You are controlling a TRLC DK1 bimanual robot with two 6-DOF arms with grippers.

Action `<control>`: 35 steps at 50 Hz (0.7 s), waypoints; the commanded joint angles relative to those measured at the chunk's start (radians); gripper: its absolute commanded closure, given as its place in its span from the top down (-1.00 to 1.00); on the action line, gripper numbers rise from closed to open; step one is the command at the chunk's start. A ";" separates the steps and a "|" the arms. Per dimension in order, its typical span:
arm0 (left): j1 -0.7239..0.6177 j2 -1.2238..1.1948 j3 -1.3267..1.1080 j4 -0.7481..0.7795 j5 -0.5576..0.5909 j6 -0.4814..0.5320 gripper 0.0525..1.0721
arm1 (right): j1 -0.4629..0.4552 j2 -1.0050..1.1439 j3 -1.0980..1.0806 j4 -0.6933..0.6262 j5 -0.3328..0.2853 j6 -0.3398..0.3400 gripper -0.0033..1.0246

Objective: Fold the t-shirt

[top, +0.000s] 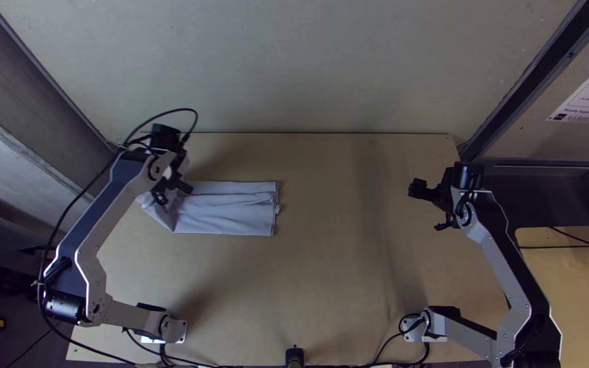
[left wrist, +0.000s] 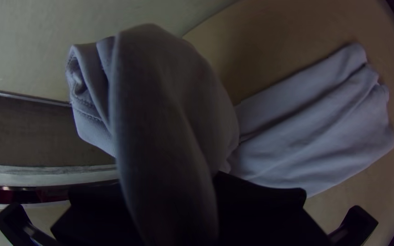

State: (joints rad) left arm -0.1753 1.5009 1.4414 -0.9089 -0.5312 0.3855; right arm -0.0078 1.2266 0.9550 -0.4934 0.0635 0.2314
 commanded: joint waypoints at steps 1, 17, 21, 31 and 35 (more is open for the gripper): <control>-0.073 0.045 0.022 -0.067 -0.027 -0.089 -0.95 | -0.011 -0.022 -0.028 0.009 0.009 -0.007 0.92; -0.240 0.217 0.146 -0.229 -0.052 -0.275 -0.95 | -0.026 -0.021 -0.059 0.023 0.009 -0.010 0.92; -0.276 0.249 0.171 -0.234 -0.050 -0.298 -0.95 | -0.027 -0.022 -0.070 0.030 0.007 -0.015 0.92; -0.363 0.335 0.241 -0.269 -0.047 -0.361 -0.95 | -0.044 -0.026 -0.078 0.030 0.009 -0.030 0.92; -0.394 0.374 0.275 -0.286 -0.041 -0.379 -0.95 | -0.057 -0.027 -0.082 0.030 0.007 -0.035 0.92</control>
State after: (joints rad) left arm -0.5323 1.8305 1.6585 -1.1660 -0.5659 0.0513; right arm -0.0486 1.2224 0.8963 -0.4717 0.0635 0.2150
